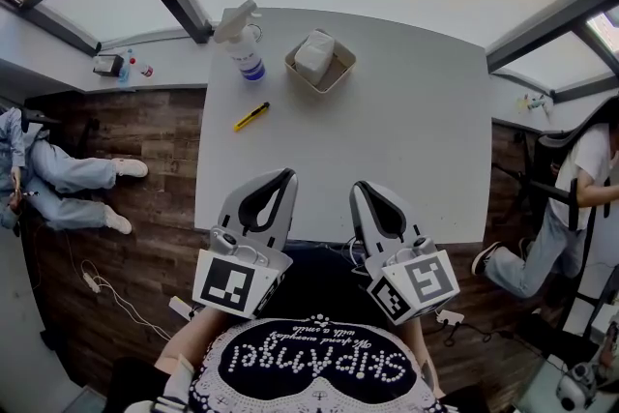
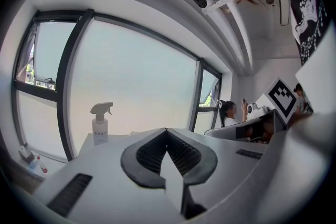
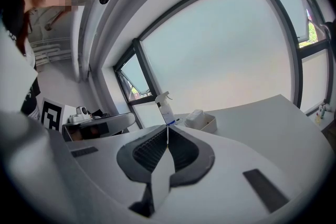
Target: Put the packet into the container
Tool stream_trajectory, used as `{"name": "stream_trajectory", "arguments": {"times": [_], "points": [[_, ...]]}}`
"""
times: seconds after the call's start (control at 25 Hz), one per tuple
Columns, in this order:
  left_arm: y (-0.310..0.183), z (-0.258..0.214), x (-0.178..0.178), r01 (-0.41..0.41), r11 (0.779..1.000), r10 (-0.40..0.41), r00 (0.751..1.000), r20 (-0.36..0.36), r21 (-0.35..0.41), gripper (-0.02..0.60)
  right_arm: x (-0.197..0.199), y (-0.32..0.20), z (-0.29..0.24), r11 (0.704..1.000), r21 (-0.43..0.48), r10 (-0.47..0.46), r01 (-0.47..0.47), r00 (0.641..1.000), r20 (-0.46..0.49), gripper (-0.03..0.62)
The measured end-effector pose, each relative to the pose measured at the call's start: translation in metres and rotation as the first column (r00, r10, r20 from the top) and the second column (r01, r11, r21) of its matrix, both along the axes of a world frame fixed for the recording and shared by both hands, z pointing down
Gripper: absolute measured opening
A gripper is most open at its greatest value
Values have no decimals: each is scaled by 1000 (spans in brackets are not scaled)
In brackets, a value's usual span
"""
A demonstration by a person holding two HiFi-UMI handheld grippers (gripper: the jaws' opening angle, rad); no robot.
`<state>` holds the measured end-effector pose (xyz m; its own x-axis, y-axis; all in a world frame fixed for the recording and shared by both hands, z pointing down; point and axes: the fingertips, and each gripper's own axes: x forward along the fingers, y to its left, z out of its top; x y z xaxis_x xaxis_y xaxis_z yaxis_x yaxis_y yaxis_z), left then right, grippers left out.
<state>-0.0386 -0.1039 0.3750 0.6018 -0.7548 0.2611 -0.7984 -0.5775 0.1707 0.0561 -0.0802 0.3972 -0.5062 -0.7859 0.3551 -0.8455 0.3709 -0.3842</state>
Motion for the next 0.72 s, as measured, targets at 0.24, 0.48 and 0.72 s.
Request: {"name": "stream_trajectory", "arguments": {"times": [0.24, 0.48, 0.72], "points": [[0, 1, 1, -14, 1000, 15, 1000, -13, 10, 9, -3, -1, -2, 1000, 7, -15, 15, 1000, 2, 15], [-1, 3, 3, -20, 1000, 21, 1000, -15, 9, 9, -3, -2, -2, 1000, 10, -20, 20, 1000, 6, 15], [-5, 1, 1, -3, 1000, 3, 1000, -13, -12, 9, -5, -2, -3, 999, 13, -34, 34, 999, 9, 15]]}}
